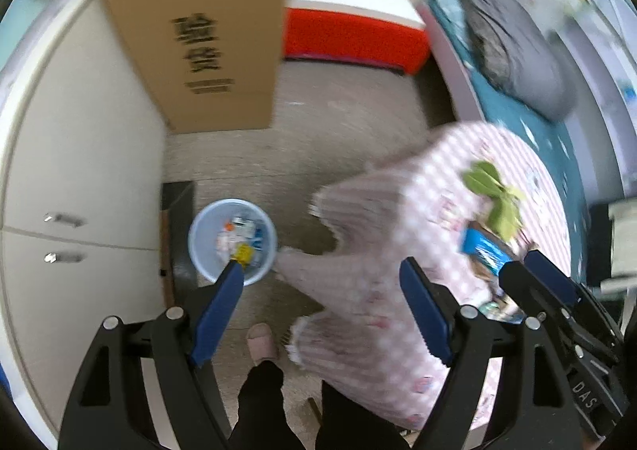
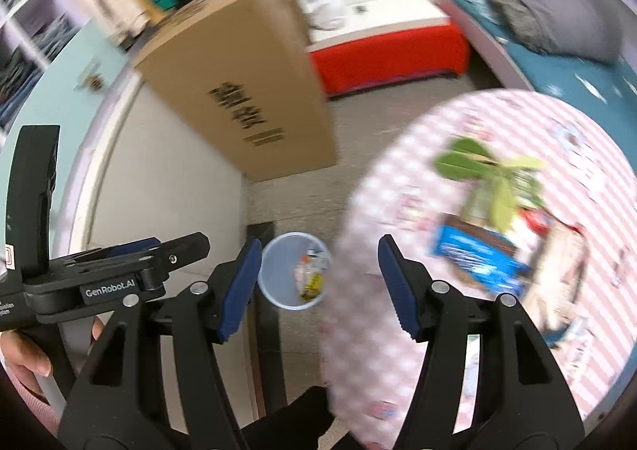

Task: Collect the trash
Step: 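Move both grippers back over the table toward the green plush plant, then grasp the green plush plant with the left gripper while the right grasps a barcoded wrapper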

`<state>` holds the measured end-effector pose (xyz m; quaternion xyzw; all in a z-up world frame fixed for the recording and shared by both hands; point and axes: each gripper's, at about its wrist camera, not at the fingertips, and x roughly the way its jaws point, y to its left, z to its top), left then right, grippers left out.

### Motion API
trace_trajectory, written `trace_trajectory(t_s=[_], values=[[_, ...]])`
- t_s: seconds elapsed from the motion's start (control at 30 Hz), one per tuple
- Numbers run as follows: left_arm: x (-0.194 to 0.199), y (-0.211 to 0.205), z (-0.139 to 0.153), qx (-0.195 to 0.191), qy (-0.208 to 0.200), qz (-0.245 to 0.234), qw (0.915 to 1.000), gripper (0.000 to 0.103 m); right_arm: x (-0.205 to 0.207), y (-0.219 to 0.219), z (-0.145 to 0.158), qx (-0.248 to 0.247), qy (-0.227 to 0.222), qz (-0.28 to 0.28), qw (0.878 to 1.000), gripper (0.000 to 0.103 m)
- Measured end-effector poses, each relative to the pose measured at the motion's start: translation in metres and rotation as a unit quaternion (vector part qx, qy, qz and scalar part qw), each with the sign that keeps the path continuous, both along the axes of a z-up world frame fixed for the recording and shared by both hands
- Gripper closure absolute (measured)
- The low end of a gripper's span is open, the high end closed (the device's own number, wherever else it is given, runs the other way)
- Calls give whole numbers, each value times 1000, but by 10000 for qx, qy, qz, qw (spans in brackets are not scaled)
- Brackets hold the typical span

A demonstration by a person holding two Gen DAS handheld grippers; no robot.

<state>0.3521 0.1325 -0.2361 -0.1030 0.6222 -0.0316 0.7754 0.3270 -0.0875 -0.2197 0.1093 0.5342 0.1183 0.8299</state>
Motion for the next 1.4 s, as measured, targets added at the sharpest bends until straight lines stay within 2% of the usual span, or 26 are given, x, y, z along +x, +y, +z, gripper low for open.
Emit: trace_trajectory(t_s=[0.13, 0.33, 0.5, 0.67, 0.73, 0.77, 0.83, 0.87, 0.9, 0.93, 1.17, 1.23, 1.27, 1.4], values=[[10, -64, -6, -26, 46, -462, 9989, 24, -3, -68, -6, -94, 117, -448, 9989, 43], [33, -155, -19, 82, 16, -1045, 9945, 24, 6, -142, -18, -129, 296, -813, 9962, 43], [56, -203, -35, 172, -10, -1198, 9927, 24, 21, -186, -32, -98, 412, -869, 9953, 43], [82, -224, -60, 266, 91, -1093, 9936, 26, 37, -210, -44, -60, 517, -824, 9952, 43], [89, -231, -70, 346, 159, -1127, 9929, 38, 43, -215, -49, -30, 557, -791, 9953, 43], [91, -234, -75, 334, 228, -1155, 9925, 42, 47, -216, -53, -18, 588, -769, 9953, 43], [96, -236, -85, 319, 389, -1166, 9919, 60, 53, -216, -58, 28, 641, -723, 9953, 43], [97, -239, -90, 350, 457, -1230, 9907, 64, 57, -215, -61, 52, 671, -700, 9953, 43], [97, -240, -92, 376, 473, -1297, 9897, 87, 60, -214, -64, 76, 703, -675, 9952, 43], [98, -242, -93, 387, 481, -1357, 9888, 100, 63, -213, -67, 117, 735, -640, 9952, 43], [96, -241, -71, 311, 189, -1427, 9891, 101, 88, -188, -87, 328, 934, -319, 9946, 43], [97, -239, -69, 328, 165, -1388, 9896, 101, 96, -179, -95, 316, 1025, -217, 9940, 50], [99, -238, -69, 338, 162, -1360, 9900, 101, 99, -175, -98, 300, 1058, -184, 9938, 58], [100, -236, -70, 304, 184, -1303, 9908, 101, 114, -164, -111, 262, 1158, -74, 9929, 61]])
